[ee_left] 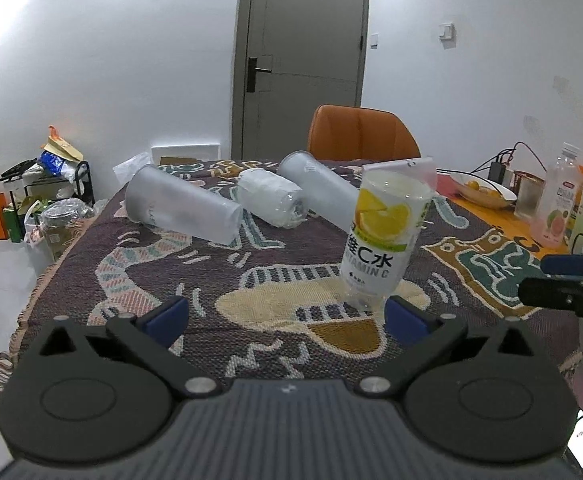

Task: Flip cup upright
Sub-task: 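Open the right gripper and pull it back from the upright bottle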

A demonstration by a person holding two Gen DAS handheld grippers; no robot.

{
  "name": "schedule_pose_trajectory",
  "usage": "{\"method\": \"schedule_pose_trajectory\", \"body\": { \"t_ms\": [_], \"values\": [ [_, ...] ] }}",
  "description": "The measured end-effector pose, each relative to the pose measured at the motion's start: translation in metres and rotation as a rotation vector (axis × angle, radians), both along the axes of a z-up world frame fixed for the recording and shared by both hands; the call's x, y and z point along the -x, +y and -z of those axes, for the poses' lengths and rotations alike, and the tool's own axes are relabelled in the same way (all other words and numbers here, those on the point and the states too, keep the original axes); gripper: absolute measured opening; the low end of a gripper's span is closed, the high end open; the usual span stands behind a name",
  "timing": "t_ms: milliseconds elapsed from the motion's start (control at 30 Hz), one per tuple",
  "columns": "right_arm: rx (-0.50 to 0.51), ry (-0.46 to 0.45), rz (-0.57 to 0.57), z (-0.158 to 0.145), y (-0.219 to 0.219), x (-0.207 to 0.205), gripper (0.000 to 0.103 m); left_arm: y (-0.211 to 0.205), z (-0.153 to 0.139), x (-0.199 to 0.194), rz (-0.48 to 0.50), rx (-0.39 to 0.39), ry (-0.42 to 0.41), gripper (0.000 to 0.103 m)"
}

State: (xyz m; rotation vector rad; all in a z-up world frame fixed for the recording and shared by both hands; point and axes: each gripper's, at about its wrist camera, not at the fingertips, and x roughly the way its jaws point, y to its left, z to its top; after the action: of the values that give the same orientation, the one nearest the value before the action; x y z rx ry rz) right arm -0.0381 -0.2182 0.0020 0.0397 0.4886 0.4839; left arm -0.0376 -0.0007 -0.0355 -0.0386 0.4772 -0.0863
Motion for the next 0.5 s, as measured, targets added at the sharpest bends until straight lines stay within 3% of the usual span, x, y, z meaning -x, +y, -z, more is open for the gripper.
{"method": "schedule_pose_trajectory", "body": {
  "t_ms": [500],
  "values": [
    [-0.012, -0.001, 0.015, -0.0003, -0.0038, 0.0, 0.103, 0.0075, 0.006, 0.0002, -0.006, 0.011, 0.009, 0.103]
  ]
}}
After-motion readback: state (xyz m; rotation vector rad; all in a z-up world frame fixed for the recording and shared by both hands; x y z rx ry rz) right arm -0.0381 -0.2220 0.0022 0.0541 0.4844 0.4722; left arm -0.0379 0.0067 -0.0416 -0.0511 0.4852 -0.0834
